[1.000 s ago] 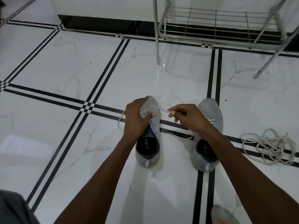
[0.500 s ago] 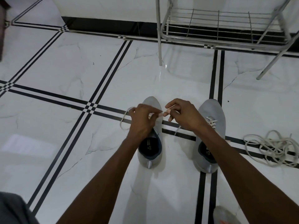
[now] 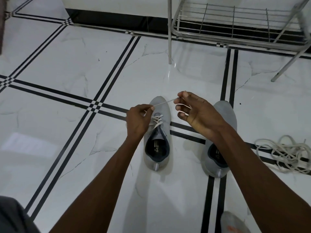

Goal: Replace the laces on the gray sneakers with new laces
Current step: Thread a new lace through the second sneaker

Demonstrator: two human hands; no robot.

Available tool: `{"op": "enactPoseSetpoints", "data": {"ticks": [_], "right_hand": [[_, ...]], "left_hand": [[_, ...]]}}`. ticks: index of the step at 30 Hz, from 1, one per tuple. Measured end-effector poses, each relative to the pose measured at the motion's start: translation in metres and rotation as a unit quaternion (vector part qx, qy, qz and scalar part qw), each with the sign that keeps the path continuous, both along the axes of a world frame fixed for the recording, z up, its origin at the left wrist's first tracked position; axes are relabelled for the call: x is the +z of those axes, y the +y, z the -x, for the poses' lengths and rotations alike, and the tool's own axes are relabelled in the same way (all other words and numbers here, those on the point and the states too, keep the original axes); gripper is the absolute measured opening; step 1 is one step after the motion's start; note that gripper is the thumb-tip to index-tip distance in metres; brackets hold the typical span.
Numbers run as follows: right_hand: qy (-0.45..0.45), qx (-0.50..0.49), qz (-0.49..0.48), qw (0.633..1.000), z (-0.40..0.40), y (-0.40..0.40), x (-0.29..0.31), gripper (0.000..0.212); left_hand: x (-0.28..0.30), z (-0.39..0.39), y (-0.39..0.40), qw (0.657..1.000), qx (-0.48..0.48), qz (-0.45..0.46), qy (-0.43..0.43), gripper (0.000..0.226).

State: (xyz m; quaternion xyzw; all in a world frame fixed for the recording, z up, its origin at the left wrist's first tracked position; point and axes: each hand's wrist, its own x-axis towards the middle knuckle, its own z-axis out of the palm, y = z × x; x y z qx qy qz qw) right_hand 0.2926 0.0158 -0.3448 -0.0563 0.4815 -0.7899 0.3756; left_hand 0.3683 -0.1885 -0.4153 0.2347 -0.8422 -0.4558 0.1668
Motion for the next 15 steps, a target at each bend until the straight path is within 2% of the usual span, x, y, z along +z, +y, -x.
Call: {"op": "enactPoseSetpoints", "data": {"ticks": [4, 6, 8, 11, 15], "right_hand": [[0.041, 0.012, 0.030, 0.999, 0.005, -0.003, 0.004, 0.036], [0.079, -0.023, -0.007, 0.997, 0.009, -0.006, 0.002, 0.040], [0.116, -0.052, -0.083, 0.988, 0.014, -0.013, -0.003, 0.036], [0.194, -0.064, -0.194, 0.960, 0.015, -0.024, -0.011, 0.023], [0.325, -0.047, -0.316, 0.890, 0.009, -0.028, -0.027, 0.019]], "left_hand": [[0.004, -0.005, 0.000, 1.000, 0.009, 0.013, 0.020, 0.021], [0.009, -0.011, 0.005, 1.000, 0.007, 0.004, 0.021, 0.027], [0.008, -0.020, 0.011, 0.999, -0.044, 0.004, 0.005, 0.029], [0.000, -0.030, 0.014, 0.992, -0.113, 0.034, -0.043, 0.032], [-0.006, -0.035, 0.008, 0.995, -0.086, 0.044, -0.035, 0.029]]}}
